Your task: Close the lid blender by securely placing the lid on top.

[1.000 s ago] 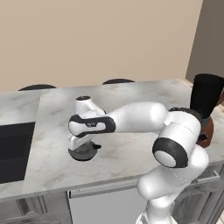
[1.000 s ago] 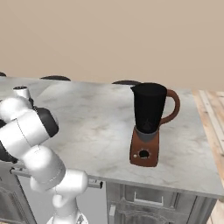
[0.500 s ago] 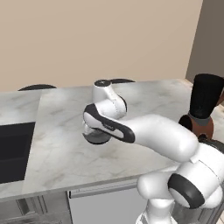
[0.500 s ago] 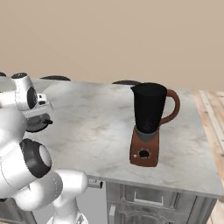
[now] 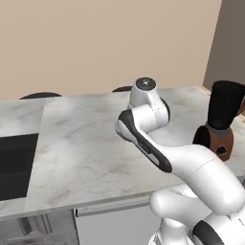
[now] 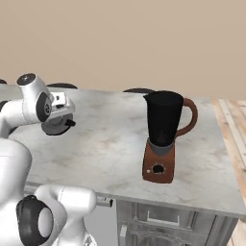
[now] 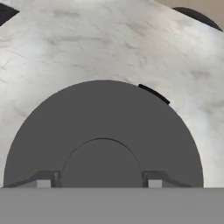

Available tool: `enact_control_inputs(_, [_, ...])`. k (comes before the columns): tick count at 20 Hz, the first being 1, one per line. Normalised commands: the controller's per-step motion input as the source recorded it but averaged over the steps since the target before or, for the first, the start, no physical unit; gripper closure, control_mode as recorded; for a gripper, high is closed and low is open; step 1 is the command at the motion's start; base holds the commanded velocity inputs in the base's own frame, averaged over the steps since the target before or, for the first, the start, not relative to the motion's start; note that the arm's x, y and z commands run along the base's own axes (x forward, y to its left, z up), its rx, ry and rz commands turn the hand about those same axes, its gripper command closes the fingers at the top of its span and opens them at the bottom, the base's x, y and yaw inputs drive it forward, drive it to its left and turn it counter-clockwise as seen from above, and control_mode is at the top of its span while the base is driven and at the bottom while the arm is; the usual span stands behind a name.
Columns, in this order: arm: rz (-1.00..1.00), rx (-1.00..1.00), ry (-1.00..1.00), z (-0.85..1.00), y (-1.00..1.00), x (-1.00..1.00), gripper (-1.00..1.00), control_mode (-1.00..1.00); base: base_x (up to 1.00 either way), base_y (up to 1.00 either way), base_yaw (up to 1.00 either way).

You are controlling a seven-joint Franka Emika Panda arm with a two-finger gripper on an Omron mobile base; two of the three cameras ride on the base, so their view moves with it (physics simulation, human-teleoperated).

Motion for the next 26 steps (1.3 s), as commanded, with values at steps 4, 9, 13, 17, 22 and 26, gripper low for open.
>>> enact_control_inputs(4, [-0.22, 0.0, -0.13, 1.0, -0.87, -0.09, 1.0, -1.0, 0.0, 0.0, 0.0])
enact_control_inputs(9, [-0.22, 0.01, -0.16, 0.95, -0.87, -0.2, 1.0, -1.0, 0.0, 0.0, 0.0])
enact_control_inputs(13, [-0.2, 0.01, -0.23, 0.89, -0.69, -0.26, 1.0, -1.0, 0.0, 0.0, 0.0])
enact_control_inputs(17, [-0.2, 0.0, -0.19, 0.89, -0.7, -0.24, 1.0, -1.0, 0.0, 0.0, 0.0])
enact_control_inputs(22, [-0.2, 0.06, -0.14, 0.71, -0.84, -0.23, 1.0, -1.0, 0.0, 0.0, 0.0])
enact_control_inputs(26, [-0.16, 0.15, -0.12, 0.46, -0.94, -0.19, 1.0, -1.0, 0.0, 0.0, 0.0])
